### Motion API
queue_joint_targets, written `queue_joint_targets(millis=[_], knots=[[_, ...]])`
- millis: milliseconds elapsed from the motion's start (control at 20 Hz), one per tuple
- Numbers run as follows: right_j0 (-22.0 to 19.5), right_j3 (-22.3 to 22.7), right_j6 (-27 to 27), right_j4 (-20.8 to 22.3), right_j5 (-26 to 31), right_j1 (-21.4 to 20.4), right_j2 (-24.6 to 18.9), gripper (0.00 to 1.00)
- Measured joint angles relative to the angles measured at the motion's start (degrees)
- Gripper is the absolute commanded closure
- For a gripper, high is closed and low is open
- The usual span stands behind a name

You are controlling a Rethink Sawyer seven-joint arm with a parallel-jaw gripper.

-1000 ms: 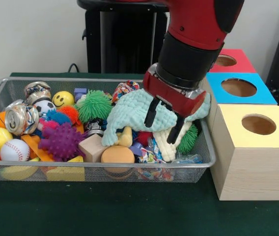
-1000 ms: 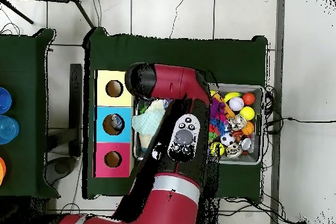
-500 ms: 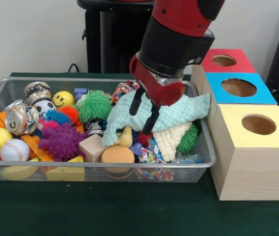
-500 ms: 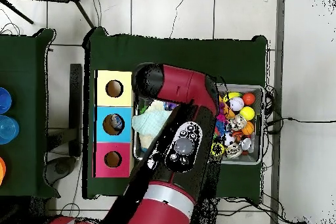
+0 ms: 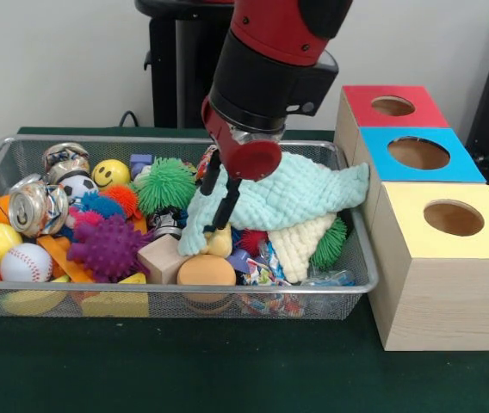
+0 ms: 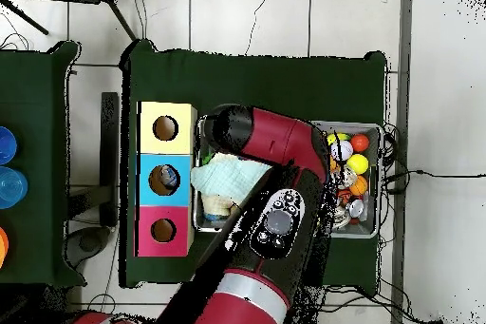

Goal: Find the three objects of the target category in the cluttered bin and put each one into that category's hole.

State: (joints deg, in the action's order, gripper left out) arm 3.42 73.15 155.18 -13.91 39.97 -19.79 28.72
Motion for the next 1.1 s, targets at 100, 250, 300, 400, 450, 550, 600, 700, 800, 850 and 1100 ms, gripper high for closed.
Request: queue_joint_targets(millis=[100, 250, 300, 400, 450, 550, 600, 700, 800, 850, 1100], knots=[[-0.40, 1.34, 0.00, -0.05, -1.62, -0.04, 0.00, 0.00], [-1.25, 3.61, 0.00, -0.04, -4.07, -0.19, 0.00, 0.00], [-1.52, 4.27, 0.00, -0.04, -4.68, -0.27, 0.00, 0.00], [-2.29, 6.05, 0.00, -0.02, -6.04, -0.62, 0.00, 0.00], [-2.65, 7.07, 0.00, -0.02, -6.68, -0.95, 0.01, 0.00], [-3.20, 8.74, 0.00, -0.04, -7.71, -1.51, 0.04, 0.00], [-3.59, 10.37, 0.00, -0.02, -8.60, -2.16, 0.07, 0.00], [-4.17, 13.97, 0.00, -0.02, -10.41, -3.77, 0.13, 0.00], [-4.47, 16.39, 0.00, -0.04, -11.62, -4.98, 0.16, 0.00], [-4.61, 17.52, 0.00, -0.04, -12.18, -5.56, 0.16, 0.00], [-6.10, 24.28, 0.00, -0.04, -15.42, -9.39, 0.16, 0.00]])
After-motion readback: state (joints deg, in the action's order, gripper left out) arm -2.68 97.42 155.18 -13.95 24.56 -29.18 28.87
